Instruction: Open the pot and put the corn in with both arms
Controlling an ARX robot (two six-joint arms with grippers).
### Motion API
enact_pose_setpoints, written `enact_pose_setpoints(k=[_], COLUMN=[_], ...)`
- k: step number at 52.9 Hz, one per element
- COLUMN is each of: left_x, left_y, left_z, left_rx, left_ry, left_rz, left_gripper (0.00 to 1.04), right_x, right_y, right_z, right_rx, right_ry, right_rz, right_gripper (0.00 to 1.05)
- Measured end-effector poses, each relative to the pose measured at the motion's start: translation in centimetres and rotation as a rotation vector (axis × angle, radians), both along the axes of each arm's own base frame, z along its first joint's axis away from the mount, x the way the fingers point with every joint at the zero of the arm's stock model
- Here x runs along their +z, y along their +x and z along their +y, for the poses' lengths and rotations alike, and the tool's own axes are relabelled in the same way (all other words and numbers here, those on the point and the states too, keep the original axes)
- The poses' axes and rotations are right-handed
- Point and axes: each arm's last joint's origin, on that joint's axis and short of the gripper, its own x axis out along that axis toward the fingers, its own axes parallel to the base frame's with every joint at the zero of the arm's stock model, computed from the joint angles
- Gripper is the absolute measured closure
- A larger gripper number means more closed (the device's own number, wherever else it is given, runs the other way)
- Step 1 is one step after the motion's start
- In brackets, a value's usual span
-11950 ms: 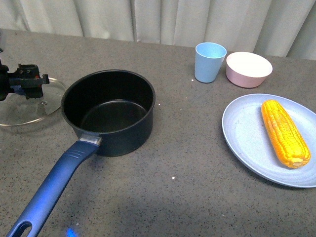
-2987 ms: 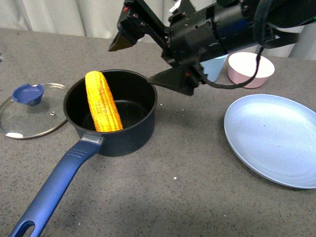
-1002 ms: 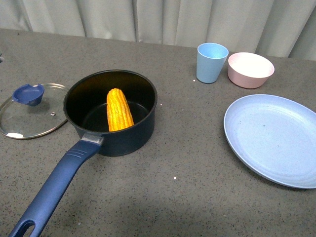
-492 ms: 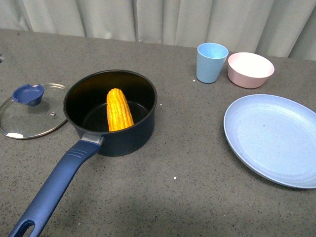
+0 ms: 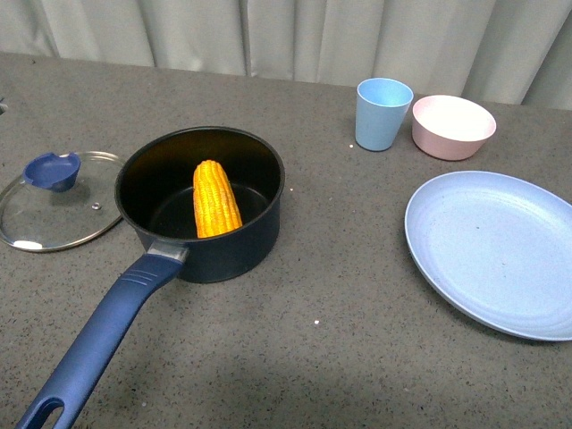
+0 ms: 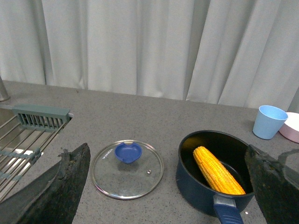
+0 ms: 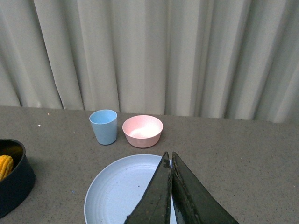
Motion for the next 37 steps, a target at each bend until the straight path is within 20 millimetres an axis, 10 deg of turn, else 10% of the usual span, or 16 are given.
enact_pose_setpoints(k=[29,37], left_x=[0.00,0.00], left_y=[0.00,0.00], left_z=[0.00,0.00], left_rx=[0.000,0.000], left_ry=[0.000,0.000], left_rz=[0.000,0.000], left_gripper=[0.06,0.06], right_x=[-0.01,-0.01], right_y=[0.00,0.00], right_z=[0.00,0.00], right_rx=[0.000,0.000], right_ry=[0.001,0.000], right_rz=[0.000,0.000], right_gripper=[0.07,0.09])
